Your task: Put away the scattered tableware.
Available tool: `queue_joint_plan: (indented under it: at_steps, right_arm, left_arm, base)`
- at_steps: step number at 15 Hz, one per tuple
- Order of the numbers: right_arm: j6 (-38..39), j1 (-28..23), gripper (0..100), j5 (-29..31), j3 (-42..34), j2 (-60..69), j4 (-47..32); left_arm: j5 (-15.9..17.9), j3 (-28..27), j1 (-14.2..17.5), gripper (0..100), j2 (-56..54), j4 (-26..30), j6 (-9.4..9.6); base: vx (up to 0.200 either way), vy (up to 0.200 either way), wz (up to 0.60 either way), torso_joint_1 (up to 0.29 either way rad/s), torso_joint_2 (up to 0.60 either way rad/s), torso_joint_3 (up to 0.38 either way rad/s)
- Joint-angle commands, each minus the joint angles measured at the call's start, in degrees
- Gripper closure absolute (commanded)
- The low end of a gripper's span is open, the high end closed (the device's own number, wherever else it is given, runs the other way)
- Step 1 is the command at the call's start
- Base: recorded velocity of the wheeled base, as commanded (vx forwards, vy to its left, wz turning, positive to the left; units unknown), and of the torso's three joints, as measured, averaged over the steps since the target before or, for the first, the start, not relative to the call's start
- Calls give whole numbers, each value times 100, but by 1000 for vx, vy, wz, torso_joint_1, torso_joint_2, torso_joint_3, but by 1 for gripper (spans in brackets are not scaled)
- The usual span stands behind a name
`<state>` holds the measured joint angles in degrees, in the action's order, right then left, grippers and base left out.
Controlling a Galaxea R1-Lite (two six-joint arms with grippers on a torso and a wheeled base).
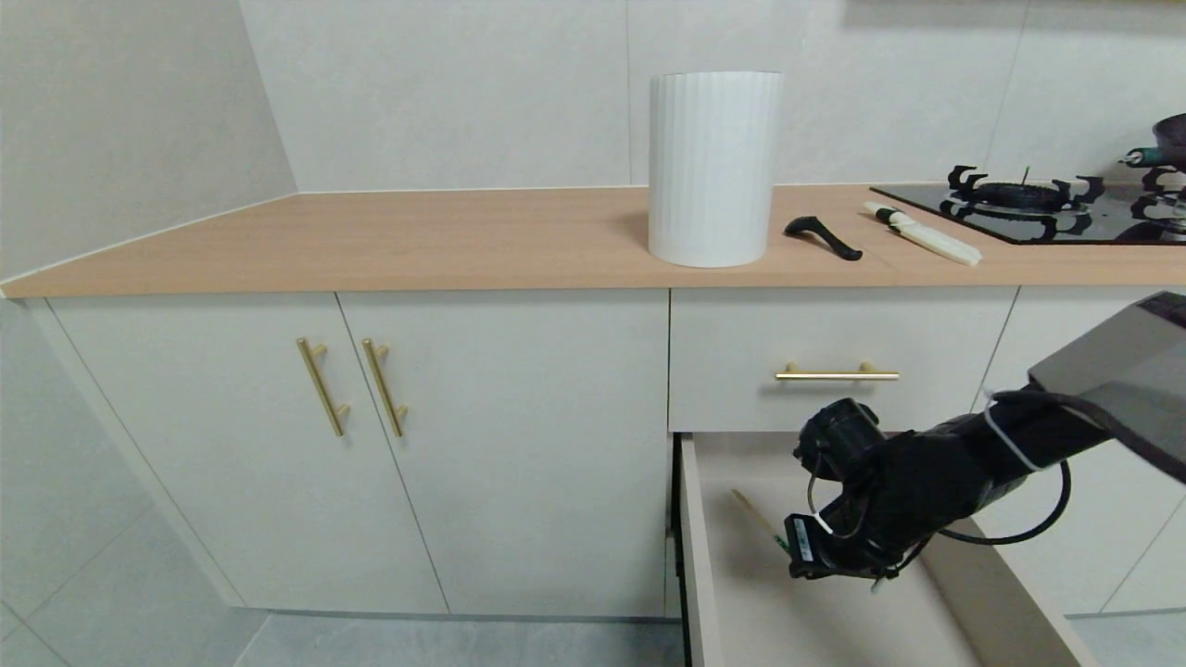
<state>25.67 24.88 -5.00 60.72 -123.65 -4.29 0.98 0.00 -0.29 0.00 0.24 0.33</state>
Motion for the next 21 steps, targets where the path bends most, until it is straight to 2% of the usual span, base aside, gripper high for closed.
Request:
queue_joint_plan:
  at_steps: [1, 4, 13, 14, 18, 21]
  right_arm:
    - [131, 131, 100, 157, 1, -529, 174]
    - [254, 175, 100, 473, 80, -757, 297]
    - [263, 184, 100, 473, 89, -766, 306]
    - [263, 184, 0, 473, 98, -757, 297]
    - [280, 228, 0, 473, 71, -704, 297]
    - [351, 272, 0, 421, -34, -151, 183]
  left_arm:
    - [-1, 0, -6, 0, 0, 2, 2]
    - [-1, 0, -6, 0, 0, 2, 2]
    - [-1, 0, 3, 0, 0, 2, 2]
    - [-1, 0, -6, 0, 0, 2, 2]
    - [-1, 0, 3, 0, 0, 2, 2]
    - [-1, 0, 3, 0, 0, 2, 2]
  base:
    - [0, 0, 0, 0, 0, 0]
    - [0, 0, 0, 0, 0, 0]
    - [0, 0, 0, 0, 0, 0]
    - [0, 0, 0, 0, 0, 0]
    - [0, 0, 0, 0, 0, 0]
    - [0, 0, 0, 0, 0, 0]
